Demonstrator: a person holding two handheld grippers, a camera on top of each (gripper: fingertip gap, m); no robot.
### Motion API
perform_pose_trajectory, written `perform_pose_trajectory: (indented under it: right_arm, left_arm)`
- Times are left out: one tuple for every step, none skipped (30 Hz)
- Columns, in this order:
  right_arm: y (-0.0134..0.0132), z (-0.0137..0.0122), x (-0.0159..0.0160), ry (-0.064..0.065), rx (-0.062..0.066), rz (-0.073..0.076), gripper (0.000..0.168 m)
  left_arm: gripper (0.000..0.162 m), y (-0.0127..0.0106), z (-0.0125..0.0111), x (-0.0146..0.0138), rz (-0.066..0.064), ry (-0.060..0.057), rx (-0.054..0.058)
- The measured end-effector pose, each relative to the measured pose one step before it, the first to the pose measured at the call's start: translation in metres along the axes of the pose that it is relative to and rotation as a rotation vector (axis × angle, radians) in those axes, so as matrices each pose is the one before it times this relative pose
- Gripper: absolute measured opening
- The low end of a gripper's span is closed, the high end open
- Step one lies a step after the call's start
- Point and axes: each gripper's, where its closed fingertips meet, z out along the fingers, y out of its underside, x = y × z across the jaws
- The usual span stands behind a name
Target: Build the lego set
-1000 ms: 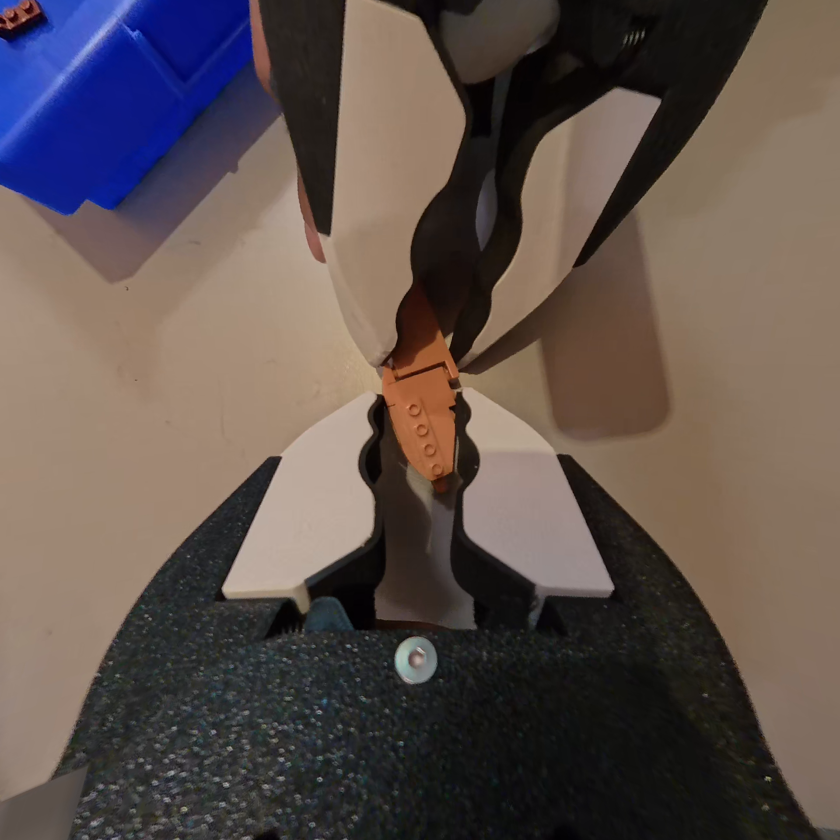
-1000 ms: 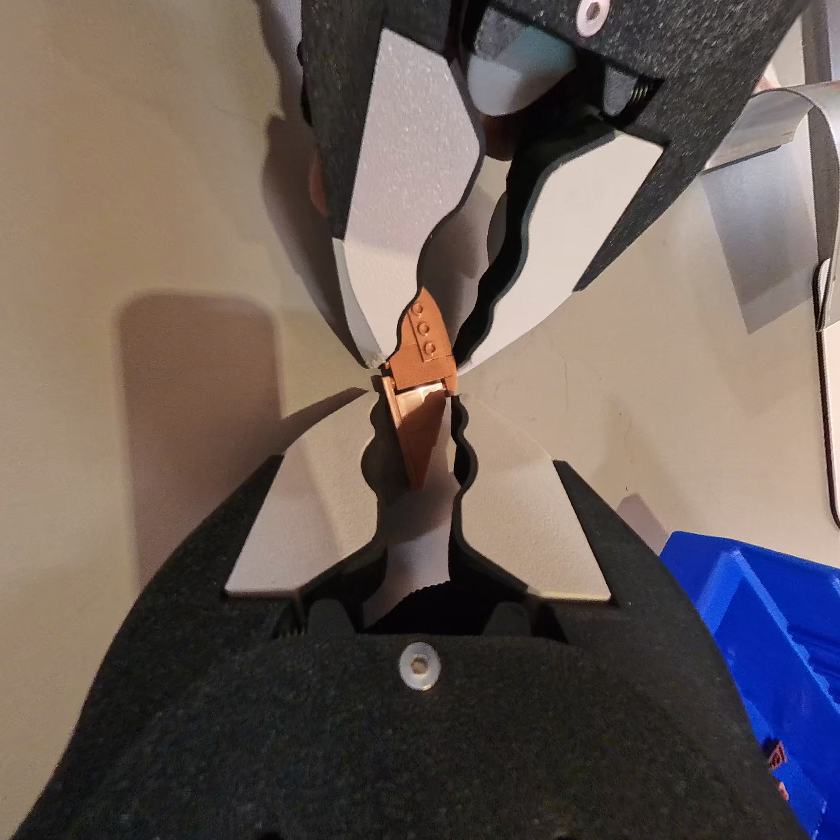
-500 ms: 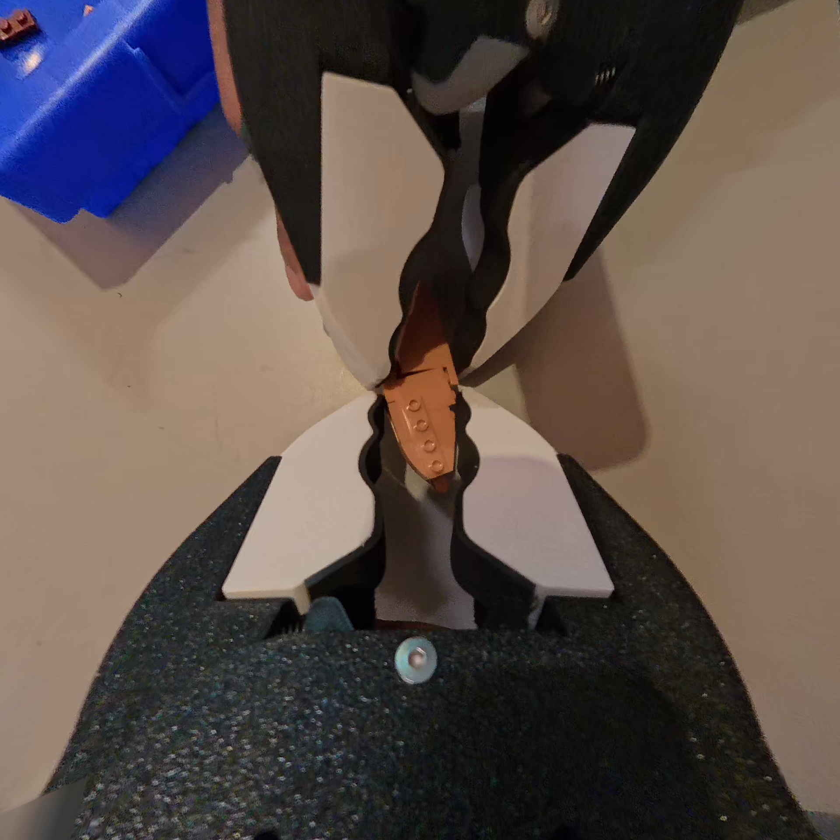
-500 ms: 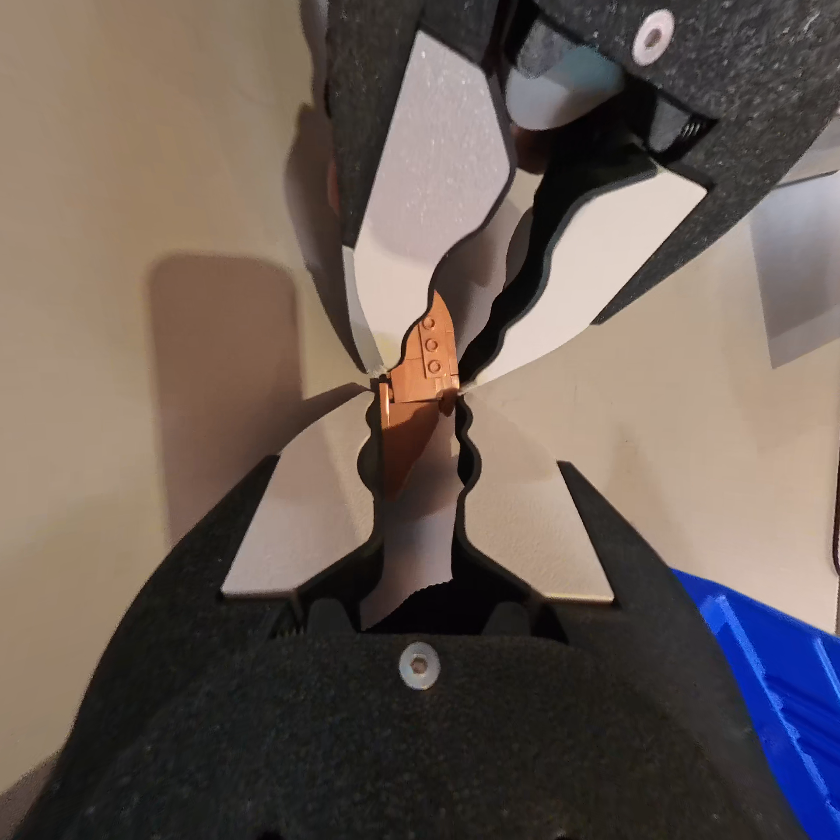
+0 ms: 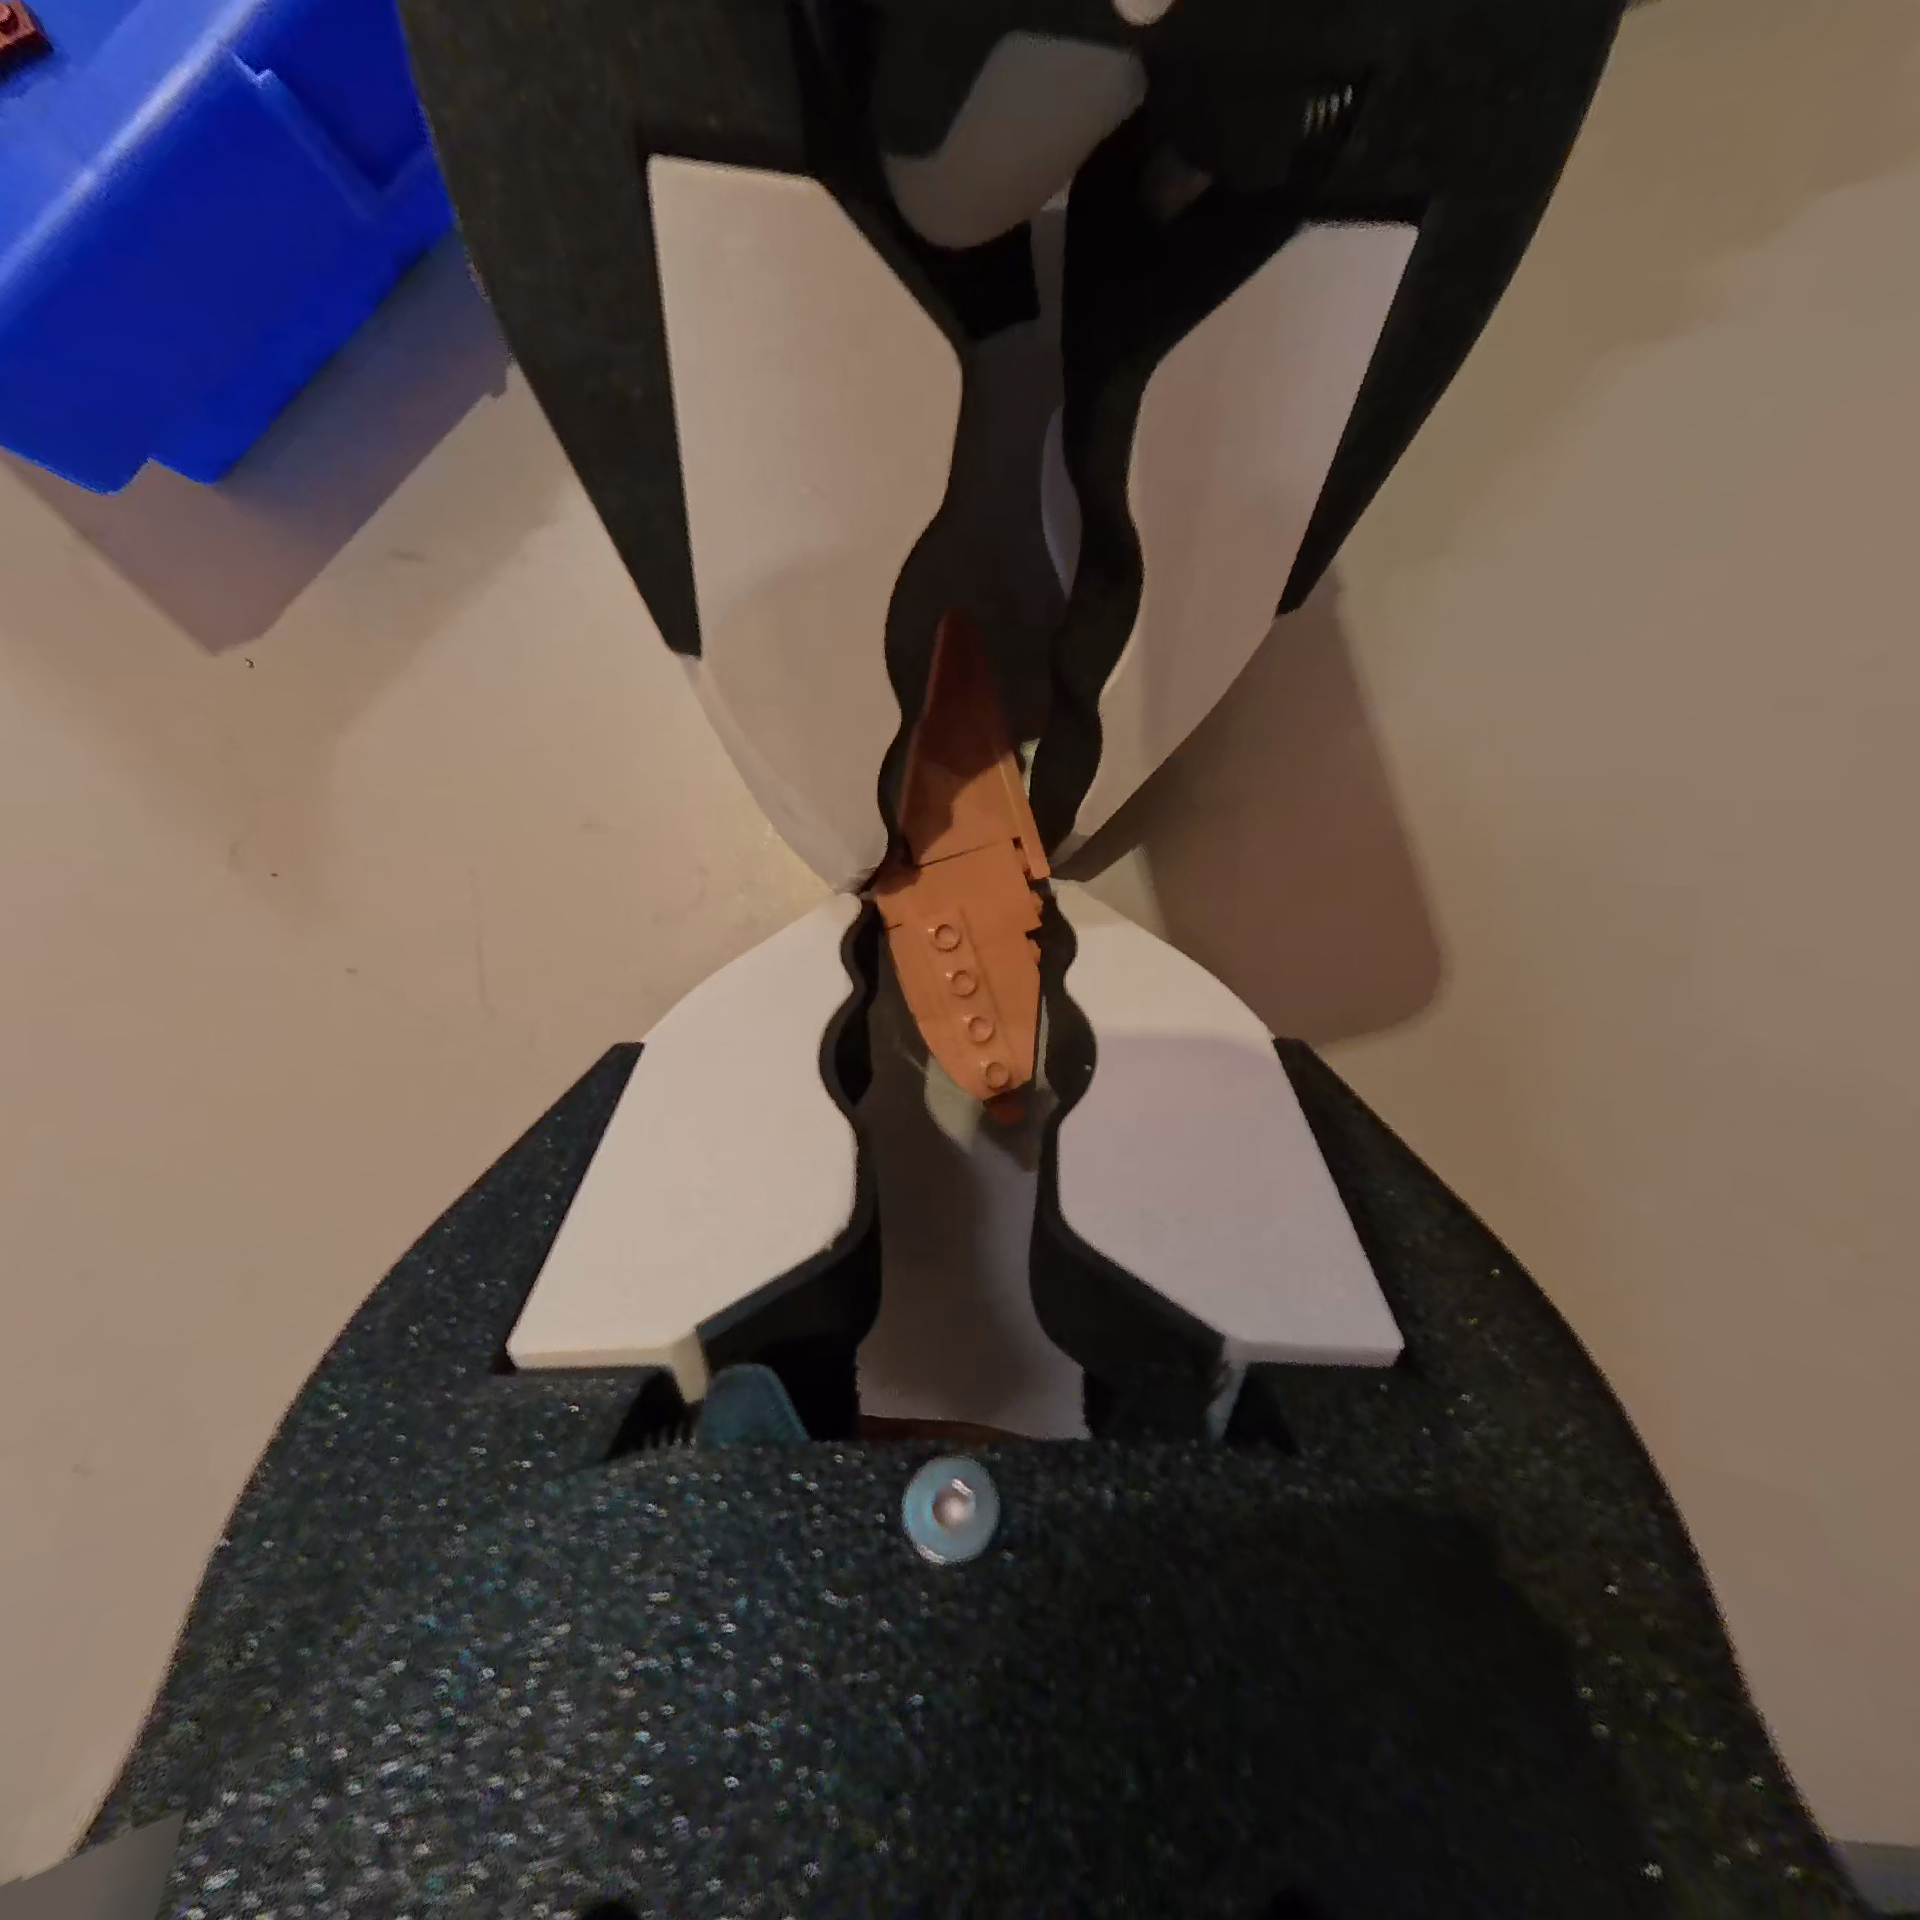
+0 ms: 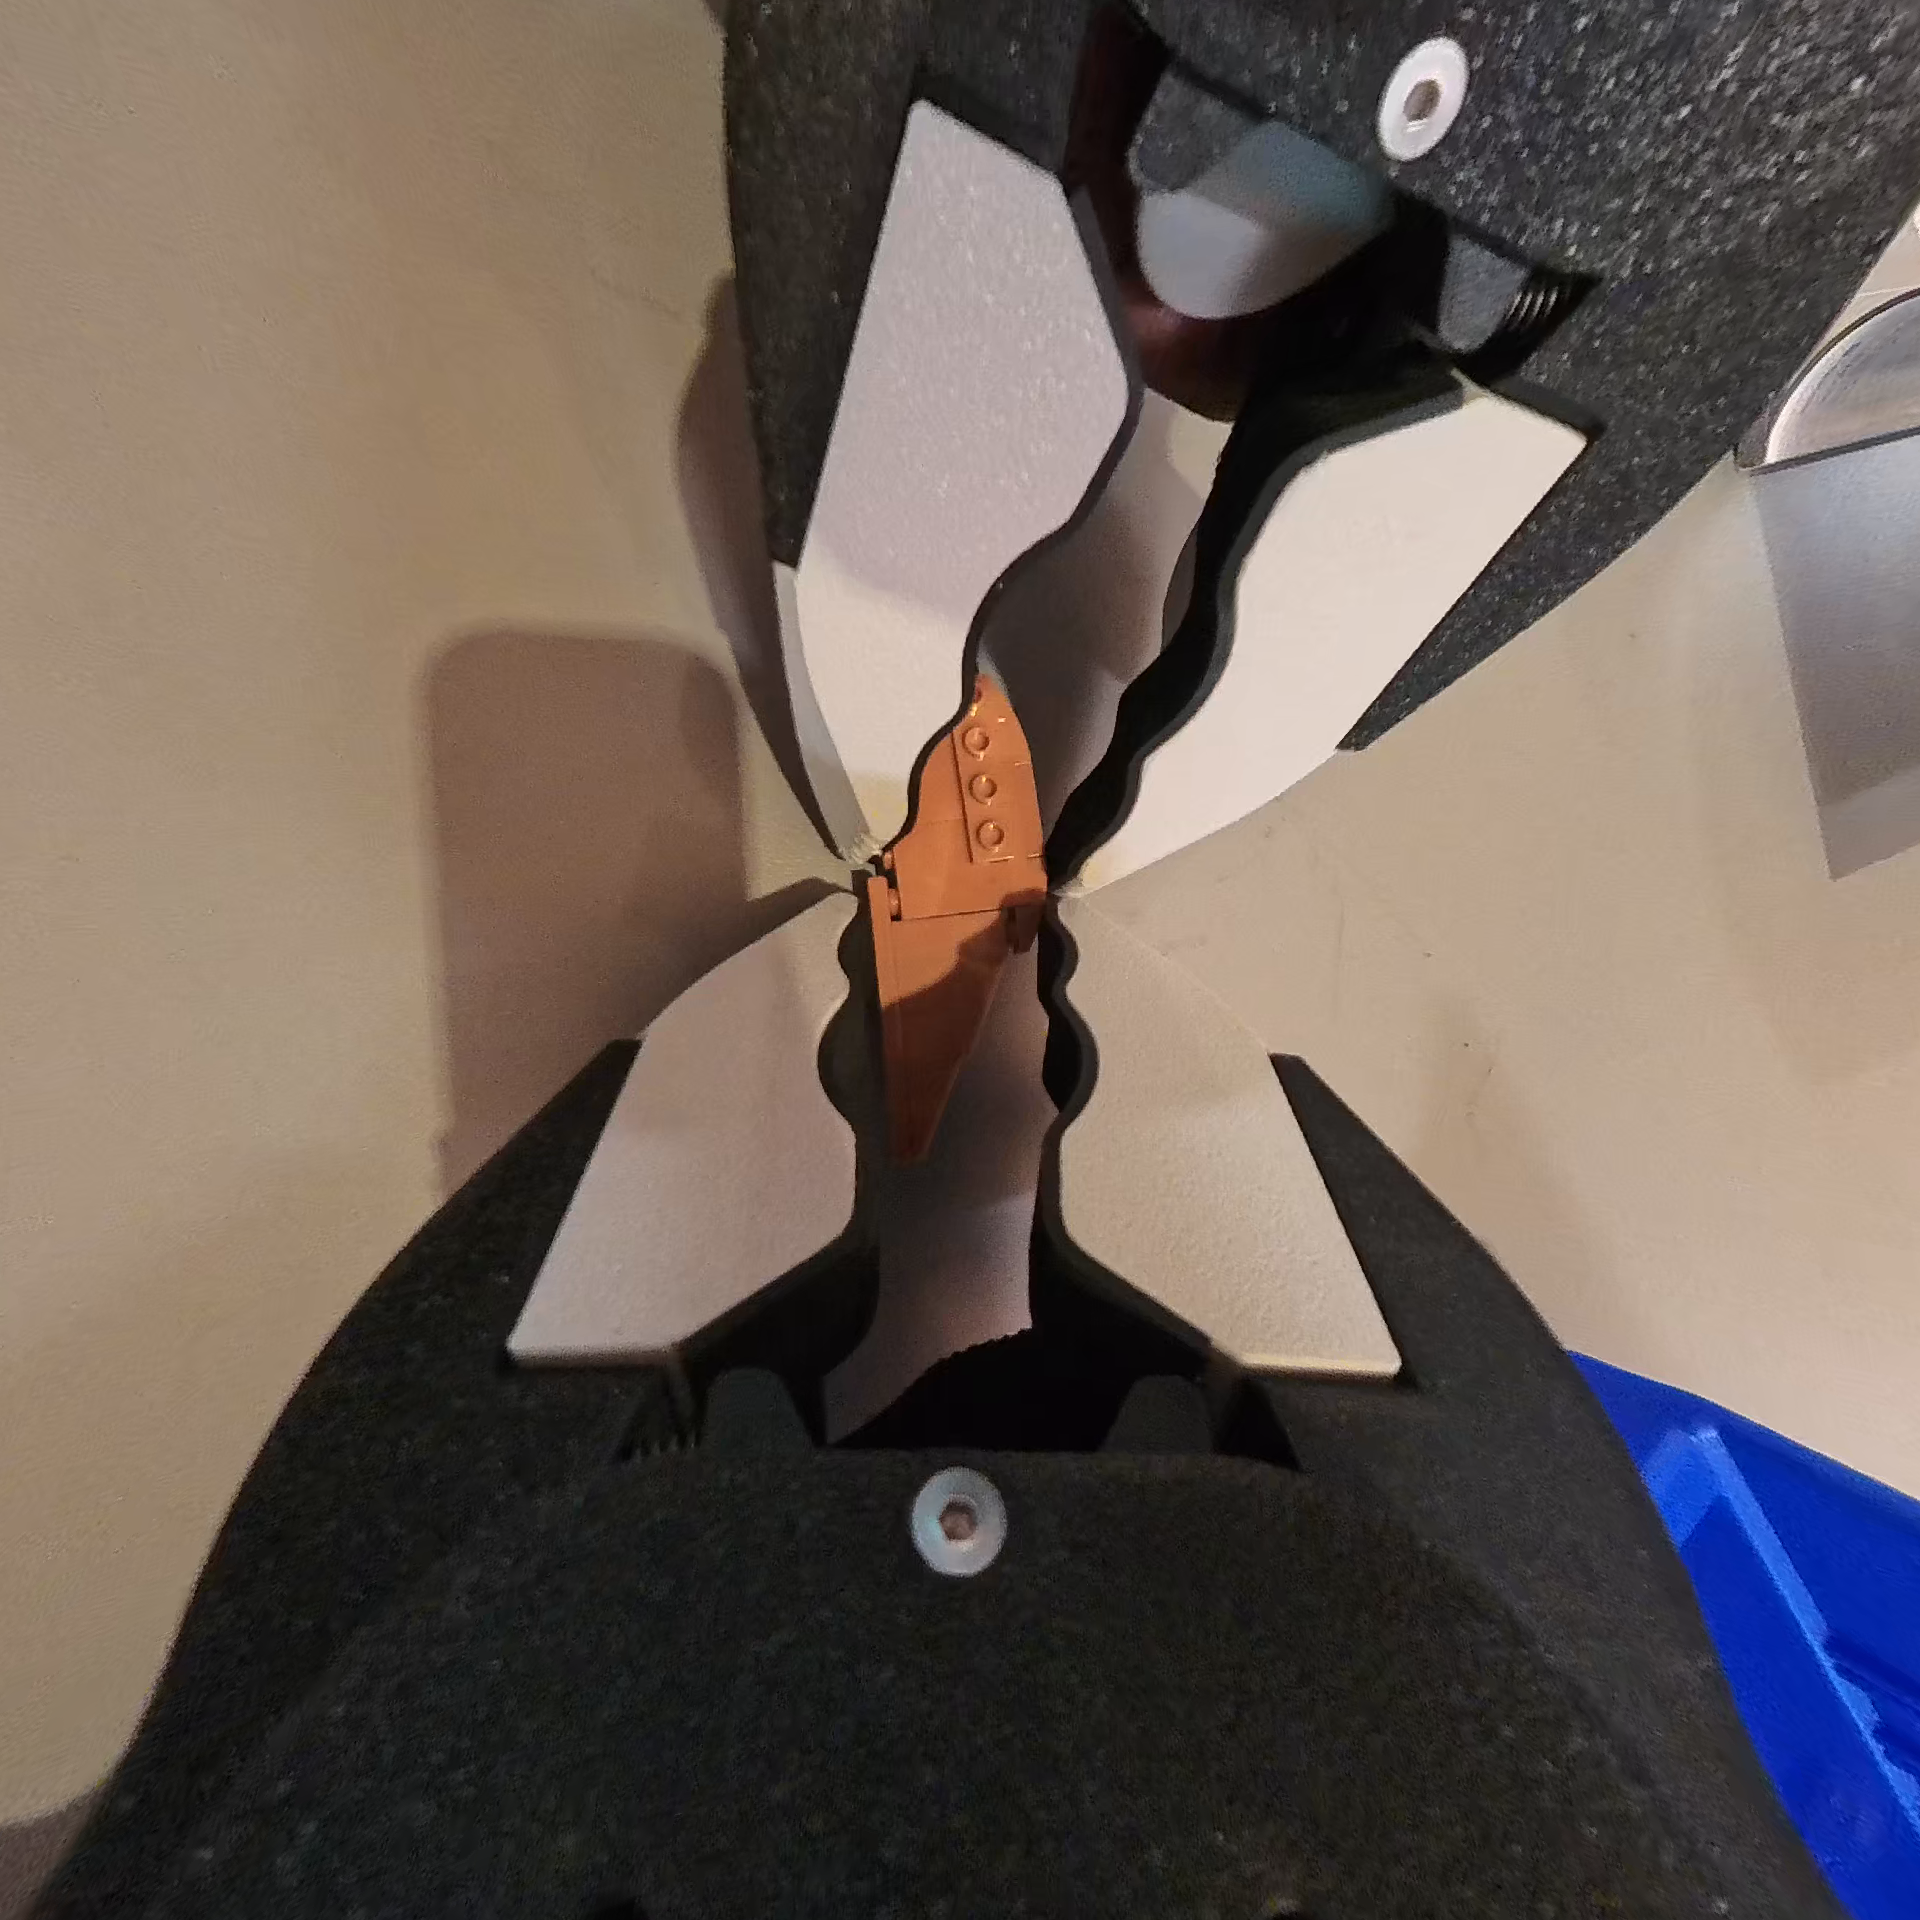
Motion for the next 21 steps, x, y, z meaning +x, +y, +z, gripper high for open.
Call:
perform_pose_trajectory:
  right_arm:
    - [0.00004,0.00001,0.00002,0.0017,0.0007,0.0000,0.030]
    - [-0.00001,-0.00007,-0.00004,0.0013,0.0006,0.0004,0.030]
    - [-0.00004,-0.00008,0.00003,0.0018,0.0013,-0.0003,0.030]
    - [0.00000,-0.00002,0.00000,0.0025,0.0019,0.0003,0.030]
    - [0.00008,-0.00004,0.00000,0.0024,0.0017,0.0013,0.030]
    - [0.00002,-0.00007,0.00004,0.0018,0.0017,0.0019,0.030]
    - [0.00009,-0.00008,-0.00001,0.0011,0.0016,0.0024,0.030]
    - [0.00001,0.00001,0.00008,0.0014,0.0013,0.0031,0.030]
    - [0.00019,-0.00012,0.00035,0.0035,0.0013,0.0030,0.030]
    - [0.00026,0.00000,0.00055,0.0042,0.0011,0.0030,0.030]
    - [0.00026,-0.00021,0.00034,0.0034,0.0017,0.0017,0.030]
    - [0.00016,-0.00010,0.00037,0.0040,0.0020,-0.0002,0.030]
    - [0.00013,-0.00008,0.00016,0.0031,0.0023,0.0009,0.030]
    - [0.00000,-0.00007,0.00021,0.0023,0.0027,0.0010,0.030]
    - [0.00008,0.00002,0.00064,0.0055,0.0021,0.0011,0.030]
    - [0.00031,-0.00003,0.00069,0.0049,0.0016,0.0028,0.030]
    - [0.00048,-0.00019,0.00083,0.0060,0.0012,0.0016,0.030]
    - [0.00037,-0.00007,0.00109,0.0083,0.0017,-0.0006,0.030]
    - [0.00031,-0.00013,0.00094,0.0081,0.0027,-0.0013,0.030]
    - [0.00027,-0.00002,0.00093,0.0073,0.0024,-0.0001,0.030]
    - [0.00026,0.00005,0.00111,0.0084,0.0015,0.0006,0.030]
  left_arm:
    - [0.030,-0.00012,-0.00011,0.00006,-0.0041,0.0012,0.0037]
    - [0.030,-0.00004,-0.00003,0.00001,-0.0045,0.0012,0.0033]
    - [0.030,-0.00009,0.00000,0.00011,-0.0036,0.0006,0.0028]
    - [0.030,-0.00008,-0.00012,-0.00002,-0.0029,0.0000,0.0023]
    - [0.030,-0.00010,-0.00010,0.00007,-0.0023,0.0000,0.0021]
    - [0.030,-0.00004,-0.00002,0.00004,-0.0021,0.0000,0.0021]
    - [0.030,-0.00013,-0.00009,-0.00011,-0.0023,-0.0004,0.0027]
    - [0.030,0.00005,-0.00011,-0.00011,-0.0030,-0.0010,0.0031]
    - [0.030,0.00007,-0.00028,-0.00033,-0.0045,-0.0027,0.0042]
    - [0.030,-0.00029,-0.00063,-0.00082,-0.0070,-0.0038,0.0086]
    - [0.031,-0.00043,-0.00124,-0.00083,-0.0076,-0.0033,0.0108]
    - [0.032,-0.00030,-0.00165,-0.00119,-0.0068,-0.0041,0.0115]
    - [0.034,-0.00023,-0.00203,-0.00173,-0.0061,-0.0081,0.0124]
    - [0.037,0.00027,-0.00205,-0.00179,-0.0063,-0.0075,0.0114]
    - [0.040,0.00085,-0.00195,-0.00111,-0.0049,-0.0031,0.0085]
    - [0.043,0.00166,-0.00147,0.00007,-0.0016,0.0028,0.0044]
    - [0.046,0.00235,-0.00086,0.00067,0.0022,0.0039,0.0004]
    - [0.049,0.00300,0.00009,0.00054,0.0050,0.0010,-0.0042]
    - [0.051,0.00301,0.00096,0.00016,0.0061,-0.0033,-0.0064]
    - [0.051,0.00279,0.00171,0.00019,0.0077,-0.0031,-0.0077]
    - [0.051,0.00224,0.00210,0.00059,0.0096,-0.0013,-0.0062]
